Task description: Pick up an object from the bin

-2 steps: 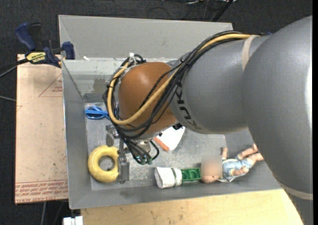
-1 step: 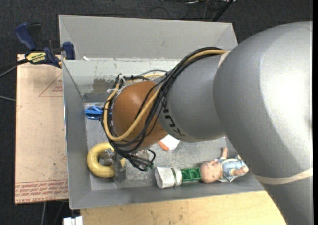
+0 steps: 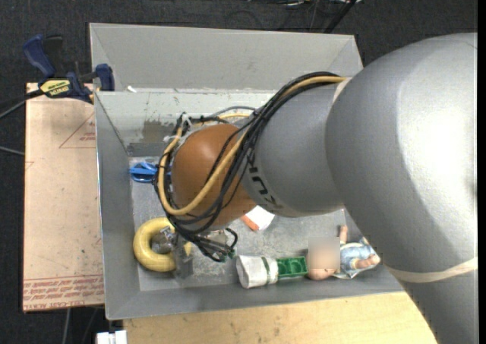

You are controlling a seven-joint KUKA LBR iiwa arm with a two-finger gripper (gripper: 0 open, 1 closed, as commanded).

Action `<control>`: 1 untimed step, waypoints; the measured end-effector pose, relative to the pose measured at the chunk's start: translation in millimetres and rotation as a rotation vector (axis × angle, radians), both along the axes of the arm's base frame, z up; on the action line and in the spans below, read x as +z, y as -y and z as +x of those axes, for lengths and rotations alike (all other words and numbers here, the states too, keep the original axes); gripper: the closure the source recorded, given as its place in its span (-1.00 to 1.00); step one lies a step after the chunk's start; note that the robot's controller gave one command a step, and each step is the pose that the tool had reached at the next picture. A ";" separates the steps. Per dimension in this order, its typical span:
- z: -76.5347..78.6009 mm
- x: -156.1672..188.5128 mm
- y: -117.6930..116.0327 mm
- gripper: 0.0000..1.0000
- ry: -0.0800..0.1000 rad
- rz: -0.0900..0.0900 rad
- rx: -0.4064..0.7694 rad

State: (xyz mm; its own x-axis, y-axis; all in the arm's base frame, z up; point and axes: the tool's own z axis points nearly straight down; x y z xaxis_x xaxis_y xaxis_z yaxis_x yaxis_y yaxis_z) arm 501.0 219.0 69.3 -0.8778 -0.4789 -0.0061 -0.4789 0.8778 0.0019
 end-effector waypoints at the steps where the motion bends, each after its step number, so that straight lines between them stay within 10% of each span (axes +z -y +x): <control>1: 7.7 174.6 0.3 1.00 0.011 0.005 -0.010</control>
Offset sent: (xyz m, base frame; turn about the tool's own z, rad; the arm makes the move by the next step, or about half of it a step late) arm 0.0000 0.0000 0.0000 0.0000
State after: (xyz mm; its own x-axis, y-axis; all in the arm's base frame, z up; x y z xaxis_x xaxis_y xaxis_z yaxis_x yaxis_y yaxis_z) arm 508.7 218.7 244.0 -0.8823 -0.4704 -0.0183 -0.4705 0.8824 0.0011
